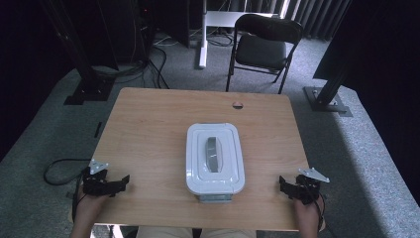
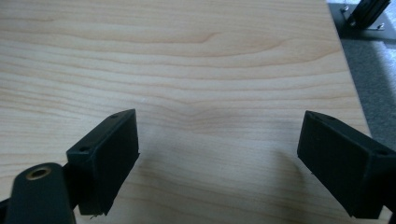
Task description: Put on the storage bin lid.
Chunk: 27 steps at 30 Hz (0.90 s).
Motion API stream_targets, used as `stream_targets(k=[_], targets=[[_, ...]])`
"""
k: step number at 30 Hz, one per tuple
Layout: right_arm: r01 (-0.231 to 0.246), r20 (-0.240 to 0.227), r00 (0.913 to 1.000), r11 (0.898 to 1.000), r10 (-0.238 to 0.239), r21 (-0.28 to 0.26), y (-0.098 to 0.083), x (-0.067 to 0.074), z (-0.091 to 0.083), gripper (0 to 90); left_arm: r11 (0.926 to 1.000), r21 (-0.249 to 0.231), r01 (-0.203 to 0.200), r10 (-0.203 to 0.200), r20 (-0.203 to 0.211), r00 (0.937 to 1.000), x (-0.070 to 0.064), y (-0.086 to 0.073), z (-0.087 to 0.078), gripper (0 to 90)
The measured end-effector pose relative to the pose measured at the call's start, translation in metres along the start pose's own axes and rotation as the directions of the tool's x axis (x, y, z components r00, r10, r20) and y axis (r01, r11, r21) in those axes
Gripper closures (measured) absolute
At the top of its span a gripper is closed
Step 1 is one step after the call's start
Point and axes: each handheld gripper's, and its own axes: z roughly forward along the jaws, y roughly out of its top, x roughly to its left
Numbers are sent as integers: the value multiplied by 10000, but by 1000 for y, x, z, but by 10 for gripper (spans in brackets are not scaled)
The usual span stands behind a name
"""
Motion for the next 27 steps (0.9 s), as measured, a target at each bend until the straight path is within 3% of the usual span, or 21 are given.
stream_targets(k=[6,19,27], targets=[[-99,162,9998,9990,92,438,1,-1,3,122,9997,218,71,-70,-38,10000,-1,-2,6,45],[-307,381,9989,9984,289,474,3,-3,6,113,9995,100,301,-295,-537,9981,1,0,13,38],[-351,386,9987,9983,332,471,4,-3,7,113,9993,101,349,-343,-585,9977,2,0,14,36]])
